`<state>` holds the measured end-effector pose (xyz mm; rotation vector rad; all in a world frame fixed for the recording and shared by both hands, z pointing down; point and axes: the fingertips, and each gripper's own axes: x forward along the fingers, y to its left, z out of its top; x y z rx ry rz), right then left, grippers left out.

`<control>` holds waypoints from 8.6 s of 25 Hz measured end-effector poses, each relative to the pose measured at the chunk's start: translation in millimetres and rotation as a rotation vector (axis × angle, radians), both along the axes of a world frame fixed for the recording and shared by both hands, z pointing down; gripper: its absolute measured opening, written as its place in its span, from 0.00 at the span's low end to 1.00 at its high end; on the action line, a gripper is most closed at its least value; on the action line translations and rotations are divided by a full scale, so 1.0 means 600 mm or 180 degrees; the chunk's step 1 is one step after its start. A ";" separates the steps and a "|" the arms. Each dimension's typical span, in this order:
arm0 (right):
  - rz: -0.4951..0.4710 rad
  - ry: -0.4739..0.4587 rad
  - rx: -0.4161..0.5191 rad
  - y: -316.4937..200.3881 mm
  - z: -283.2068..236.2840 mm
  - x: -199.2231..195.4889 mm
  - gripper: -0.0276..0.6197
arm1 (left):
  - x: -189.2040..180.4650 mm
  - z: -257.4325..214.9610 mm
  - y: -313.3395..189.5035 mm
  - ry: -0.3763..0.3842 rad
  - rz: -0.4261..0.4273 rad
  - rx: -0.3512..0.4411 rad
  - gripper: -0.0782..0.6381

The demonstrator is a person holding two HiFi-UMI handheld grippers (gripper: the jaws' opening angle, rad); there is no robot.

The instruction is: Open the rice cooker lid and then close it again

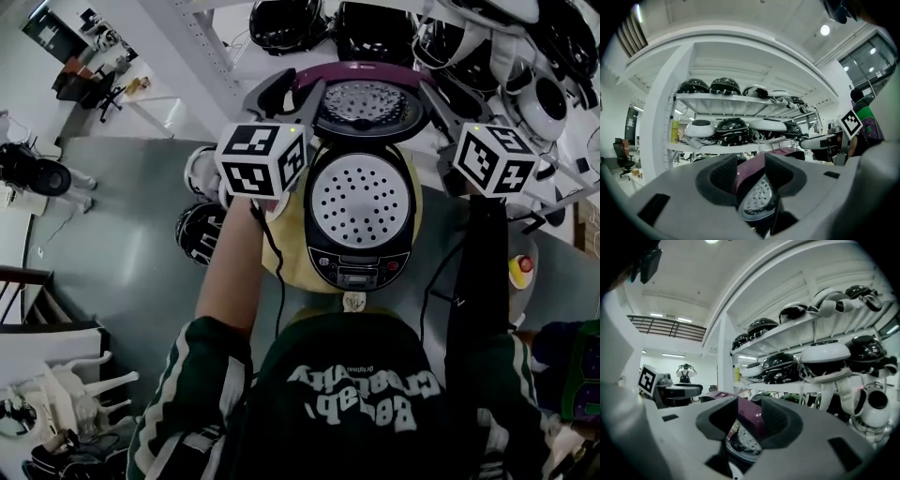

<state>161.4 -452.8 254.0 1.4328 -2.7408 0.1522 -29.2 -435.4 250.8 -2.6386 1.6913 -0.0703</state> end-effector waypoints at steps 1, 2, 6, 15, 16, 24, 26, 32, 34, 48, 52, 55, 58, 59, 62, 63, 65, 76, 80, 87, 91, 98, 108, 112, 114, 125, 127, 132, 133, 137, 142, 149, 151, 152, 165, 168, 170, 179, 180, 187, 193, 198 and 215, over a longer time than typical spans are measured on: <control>-0.0017 0.0000 -0.0021 -0.010 -0.001 -0.001 0.30 | 0.000 -0.003 -0.010 -0.0012 0.0002 -0.0020 0.35; -0.0021 -0.0007 -0.0039 -0.020 -0.002 0.000 0.30 | -0.001 -0.004 -0.020 -0.0009 0.0005 -0.0054 0.35; -0.0034 -0.0147 -0.0174 -0.054 -0.005 0.012 0.30 | -0.004 -0.001 -0.054 0.0165 0.0035 -0.0280 0.36; -0.0321 -0.0875 -0.0666 -0.076 0.014 0.007 0.29 | -0.002 0.009 -0.077 0.0596 0.0170 -0.0611 0.36; -0.0341 -0.0917 -0.0684 -0.075 0.015 0.005 0.29 | -0.002 0.010 -0.075 0.0594 0.0175 -0.0608 0.36; -0.0311 -0.0918 -0.0665 -0.049 0.014 0.003 0.27 | 0.005 0.009 -0.053 0.0463 0.0170 -0.0566 0.35; -0.0283 -0.0908 -0.0655 -0.035 0.017 0.001 0.26 | 0.006 0.014 -0.040 0.0446 0.0210 -0.0585 0.34; -0.0197 -0.0839 -0.0648 0.018 0.022 0.001 0.26 | 0.007 0.019 0.012 0.0418 0.0319 -0.0590 0.33; -0.0192 -0.0798 -0.0652 0.039 0.027 -0.001 0.26 | 0.010 0.024 0.033 0.0369 0.0394 -0.0604 0.32; -0.0186 0.0034 -0.0463 0.195 0.093 -0.017 0.36 | 0.029 0.089 0.176 0.0115 0.0734 -0.0787 0.30; -0.0225 0.0267 -0.0470 0.224 0.111 -0.028 0.36 | 0.032 0.107 0.202 0.0080 0.0773 -0.0842 0.29; -0.0265 0.0305 -0.0460 0.243 0.125 -0.032 0.36 | 0.035 0.123 0.220 0.0087 0.0811 -0.0902 0.29; -0.0274 0.0238 -0.0531 0.260 0.145 -0.029 0.36 | 0.040 0.145 0.238 0.0081 0.0877 -0.0972 0.29; -0.0272 0.0238 -0.0553 0.266 0.152 -0.030 0.36 | 0.041 0.153 0.244 0.0091 0.0894 -0.0991 0.29; -0.0282 0.0315 -0.0607 0.285 0.173 -0.038 0.36 | 0.045 0.174 0.263 0.0157 0.0947 -0.1060 0.33; -0.0286 0.0349 -0.0631 0.292 0.181 -0.041 0.36 | 0.046 0.181 0.270 0.0169 0.0959 -0.1083 0.33; -0.0292 0.0394 -0.0686 0.306 0.195 -0.044 0.36 | 0.047 0.195 0.282 0.0188 0.0969 -0.1124 0.33; -0.0346 0.0556 -0.0938 0.354 0.275 -0.060 0.36 | 0.051 0.277 0.321 0.0228 0.0979 -0.1392 0.32; -0.0361 0.0552 -0.1057 0.364 0.304 -0.064 0.36 | 0.057 0.307 0.331 0.0171 0.0959 -0.1490 0.32; -0.0342 0.0547 -0.1284 0.373 0.357 -0.064 0.35 | 0.064 0.360 0.346 0.0059 0.0934 -0.1655 0.34; -0.0279 0.0538 -0.1349 0.375 0.382 -0.066 0.34 | 0.062 0.385 0.349 0.0115 0.0912 -0.1757 0.33; -0.0180 0.0423 -0.1378 0.370 0.393 -0.059 0.32 | 0.062 0.397 0.345 0.0151 0.0868 -0.1773 0.31; -0.0098 0.0642 -0.1472 0.370 0.404 -0.063 0.30 | 0.067 0.406 0.350 0.0062 0.0834 -0.1831 0.33; -0.0021 0.0839 -0.1462 0.370 0.409 -0.067 0.30 | 0.067 0.409 0.349 0.0057 0.0841 -0.1868 0.33; 0.0016 0.0859 -0.1470 0.369 0.410 -0.068 0.31 | 0.065 0.410 0.348 0.0083 0.0838 -0.1880 0.33; 0.0112 0.0829 -0.1481 0.369 0.412 -0.066 0.31 | 0.067 0.411 0.350 0.0112 0.0777 -0.1833 0.32; 0.0128 0.0824 -0.1466 0.369 0.412 -0.066 0.31 | 0.066 0.411 0.350 0.0095 0.0772 -0.1807 0.32; 0.0123 0.0763 -0.1456 0.371 0.409 -0.065 0.30 | 0.065 0.410 0.352 0.0085 0.0767 -0.1811 0.31; 0.0129 0.0759 -0.1451 0.372 0.409 -0.064 0.30 | 0.065 0.411 0.352 0.0073 0.0763 -0.1806 0.31; 0.0150 0.0624 -0.1382 0.373 0.408 -0.067 0.31 | 0.063 0.411 0.353 0.0049 0.0721 -0.1698 0.31; 0.0096 0.0628 -0.1251 0.379 0.402 -0.070 0.40 | 0.061 0.406 0.354 0.0047 0.0689 -0.1513 0.32; 0.0323 0.0430 -0.0874 0.376 0.341 -0.052 0.42 | 0.035 0.333 0.347 0.0101 0.0533 -0.1085 0.34; 0.0350 0.0436 -0.0763 0.377 0.319 -0.053 0.43 | 0.028 0.300 0.348 0.0120 0.0501 -0.0939 0.34; 0.0349 0.0444 -0.0706 0.378 0.306 -0.054 0.43 | 0.026 0.285 0.349 0.0110 0.0493 -0.0865 0.34; 0.0450 0.0305 -0.0183 0.405 0.187 -0.062 0.47 | 0.004 0.149 0.378 0.0041 0.0445 -0.0213 0.34; 0.0444 0.0282 -0.0143 0.408 0.174 -0.066 0.47 | -0.003 0.129 0.383 0.0024 0.0429 -0.0125 0.34; 0.0443 0.0284 -0.0137 0.408 0.172 -0.068 0.47 | -0.005 0.123 0.385 0.0013 0.0433 -0.0095 0.34; 0.0444 0.0349 -0.0128 0.405 0.172 -0.080 0.47 | -0.013 0.117 0.382 0.0020 0.0439 -0.0078 0.34; 0.0447 0.0349 -0.0129 0.406 0.173 -0.079 0.47 | -0.011 0.119 0.381 0.0013 0.0446 -0.0081 0.34; 0.0488 0.0354 -0.0152 0.409 0.179 -0.076 0.47 | -0.011 0.127 0.383 0.0014 0.0468 -0.0108 0.34; 0.0505 0.0364 -0.0145 0.413 0.180 -0.073 0.46 | -0.008 0.127 0.386 0.0014 0.0473 -0.0090 0.34; 0.0526 0.0432 -0.0137 0.414 0.184 -0.073 0.38 | -0.023 0.129 0.381 -0.0091 0.0333 -0.0085 0.26; 0.0654 0.0817 0.0162 0.420 0.165 -0.063 0.05 | -0.034 0.134 0.373 -0.0140 0.0231 -0.0046 0.11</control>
